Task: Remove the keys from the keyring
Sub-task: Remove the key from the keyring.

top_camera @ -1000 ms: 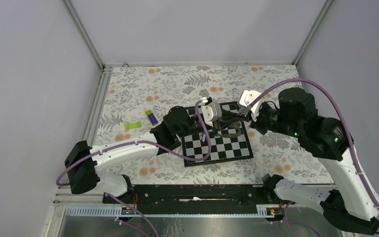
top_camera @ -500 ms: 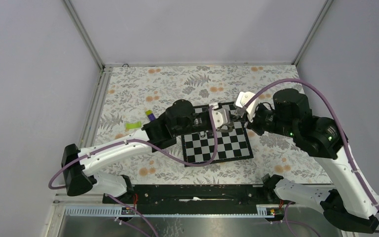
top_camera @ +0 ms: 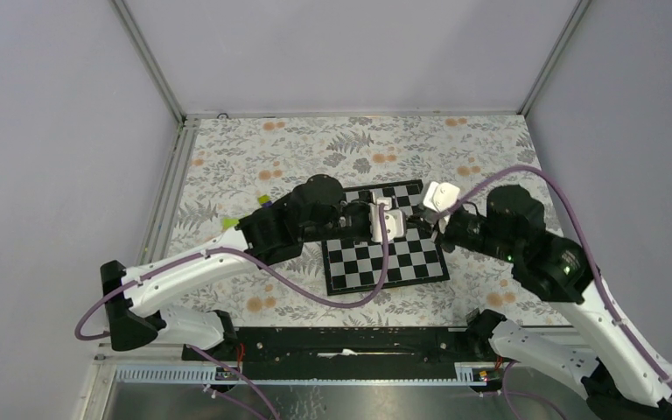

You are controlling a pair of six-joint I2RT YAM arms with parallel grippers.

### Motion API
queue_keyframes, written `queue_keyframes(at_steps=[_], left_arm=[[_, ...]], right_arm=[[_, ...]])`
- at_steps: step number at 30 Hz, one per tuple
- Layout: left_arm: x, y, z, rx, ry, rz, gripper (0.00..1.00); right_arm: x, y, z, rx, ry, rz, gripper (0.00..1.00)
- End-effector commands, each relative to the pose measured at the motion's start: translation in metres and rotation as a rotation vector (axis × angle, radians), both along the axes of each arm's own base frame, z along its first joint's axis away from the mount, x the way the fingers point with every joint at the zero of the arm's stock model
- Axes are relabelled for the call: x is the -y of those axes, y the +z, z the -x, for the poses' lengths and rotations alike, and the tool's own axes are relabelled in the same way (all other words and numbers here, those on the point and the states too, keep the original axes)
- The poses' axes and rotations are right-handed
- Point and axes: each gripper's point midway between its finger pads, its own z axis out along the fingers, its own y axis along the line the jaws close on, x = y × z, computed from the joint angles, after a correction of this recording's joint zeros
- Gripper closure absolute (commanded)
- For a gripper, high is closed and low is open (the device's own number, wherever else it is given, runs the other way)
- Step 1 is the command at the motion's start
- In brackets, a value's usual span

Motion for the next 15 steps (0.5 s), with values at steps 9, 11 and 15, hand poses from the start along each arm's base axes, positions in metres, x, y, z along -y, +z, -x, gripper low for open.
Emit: queue_keyframes(at_steps=[9,11,15], left_arm=[[-0.067,0.009,-0.006,0.129,0.023,-0.36,1.0],[-0.071,0.001,-0.009,0.136,0.028,-0.433,1.0],[-0.074,-0.009,-0.011,0.144,0.024,-0.522,1.0]], right_arm=[[-0.007,0.011,0.022,0.095,0.027,-0.384,0.64],[-0.014,0.005,0.023,0.051,0.038,-0.408,0.61],[-0.028,0.013,0.026,0.029,0.081,-0.553,0.38]])
